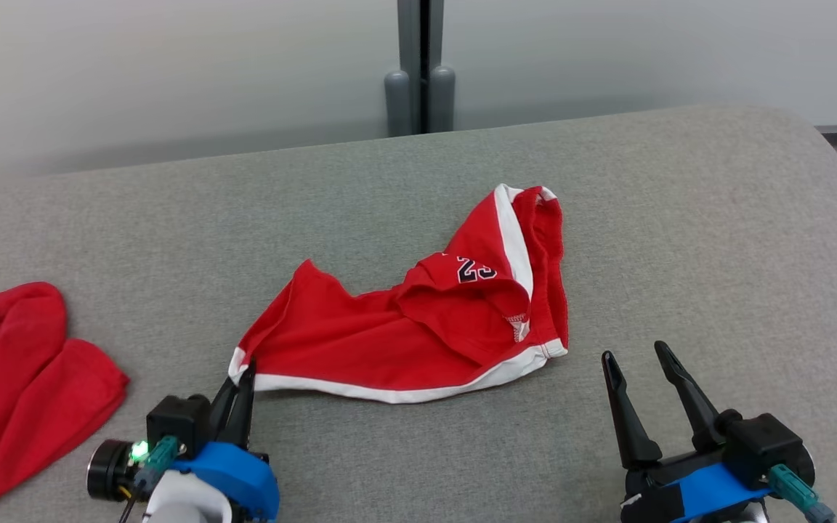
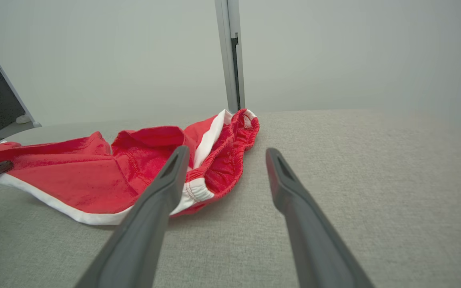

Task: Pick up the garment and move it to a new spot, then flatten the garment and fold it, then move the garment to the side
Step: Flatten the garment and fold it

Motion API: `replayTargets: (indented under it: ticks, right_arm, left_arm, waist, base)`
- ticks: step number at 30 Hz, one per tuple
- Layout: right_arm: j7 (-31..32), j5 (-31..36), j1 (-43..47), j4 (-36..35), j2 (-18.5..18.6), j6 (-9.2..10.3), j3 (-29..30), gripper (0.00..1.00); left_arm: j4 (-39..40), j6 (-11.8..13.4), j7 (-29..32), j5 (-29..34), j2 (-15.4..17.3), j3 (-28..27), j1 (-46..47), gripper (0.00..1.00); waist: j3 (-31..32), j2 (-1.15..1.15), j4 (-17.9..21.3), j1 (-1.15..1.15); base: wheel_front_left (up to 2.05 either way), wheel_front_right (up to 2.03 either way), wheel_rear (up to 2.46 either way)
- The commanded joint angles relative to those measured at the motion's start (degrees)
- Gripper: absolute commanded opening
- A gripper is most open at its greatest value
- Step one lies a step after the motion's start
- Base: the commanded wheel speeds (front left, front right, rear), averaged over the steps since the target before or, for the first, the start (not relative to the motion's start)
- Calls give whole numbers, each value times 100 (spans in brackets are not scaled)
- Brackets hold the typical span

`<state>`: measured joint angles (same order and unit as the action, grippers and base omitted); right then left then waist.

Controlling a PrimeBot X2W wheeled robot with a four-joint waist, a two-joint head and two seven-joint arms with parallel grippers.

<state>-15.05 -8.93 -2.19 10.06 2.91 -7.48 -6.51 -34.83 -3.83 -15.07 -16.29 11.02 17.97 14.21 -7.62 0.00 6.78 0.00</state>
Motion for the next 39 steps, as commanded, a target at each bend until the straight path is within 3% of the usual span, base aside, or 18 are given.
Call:
replayTargets:
  ticks: [1,12,13,14,26,39]
  right_arm:
    - [-19,40,51,25,-3,-3,32,100]
    - [-19,22,72,83,-2,-3,185,100]
    - [-20,19,75,91,-2,-3,181,100]
    - [-19,12,82,104,-2,-2,188,100]
    - [-19,88,132,93,-3,-2,184,100]
    - [-19,85,420,-44,-3,-3,273,100]
  left_arm:
    - [122,52,-13,-43,42,-41,-183,0]
    - [1222,454,326,-374,-5,-158,-1513,0]
    - [1284,480,304,-393,4,-181,-1560,42]
    - [1332,507,278,-397,9,-201,-1585,100]
    - [2074,688,-18,-88,2,-605,-1438,100]
    - [2726,552,-18,581,-257,-1378,-1877,100]
  waist:
    - [96,0,-178,0]
    - [108,0,-486,0]
    - [109,0,-496,0]
    - [127,0,-512,0]
    - [363,0,-450,0]
    - [691,0,-377,0]
  base:
    - [0,0,0]
    - [0,0,0]
    - [0,0,0]
    - [0,0,0]
    - [0,0,0]
    - [0,0,0]
